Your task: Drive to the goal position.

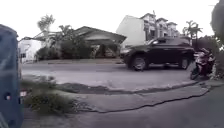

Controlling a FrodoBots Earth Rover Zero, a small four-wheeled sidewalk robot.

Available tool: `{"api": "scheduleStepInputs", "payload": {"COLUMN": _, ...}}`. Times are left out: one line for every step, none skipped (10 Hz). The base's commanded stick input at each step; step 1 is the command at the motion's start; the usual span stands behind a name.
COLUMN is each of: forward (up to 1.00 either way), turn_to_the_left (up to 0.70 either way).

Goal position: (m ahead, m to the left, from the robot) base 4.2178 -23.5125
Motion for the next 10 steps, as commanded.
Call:
{"api": "scheduleStepInputs", "payload": {"forward": 0.00, "turn_to_the_left": -0.30}}
{"api": "scheduleStepInputs", "payload": {"forward": 0.00, "turn_to_the_left": -0.30}}
{"api": "scheduleStepInputs", "payload": {"forward": 0.00, "turn_to_the_left": -0.30}}
{"api": "scheduleStepInputs", "payload": {"forward": 0.00, "turn_to_the_left": -0.30}}
{"api": "scheduleStepInputs", "payload": {"forward": 0.00, "turn_to_the_left": -0.30}}
{"api": "scheduleStepInputs", "payload": {"forward": 0.00, "turn_to_the_left": -0.30}}
{"api": "scheduleStepInputs", "payload": {"forward": 0.00, "turn_to_the_left": -0.30}}
{"api": "scheduleStepInputs", "payload": {"forward": 0.00, "turn_to_the_left": -0.30}}
{"api": "scheduleStepInputs", "payload": {"forward": 0.00, "turn_to_the_left": -0.30}}
{"api": "scheduleStepInputs", "payload": {"forward": 0.00, "turn_to_the_left": -0.30}}
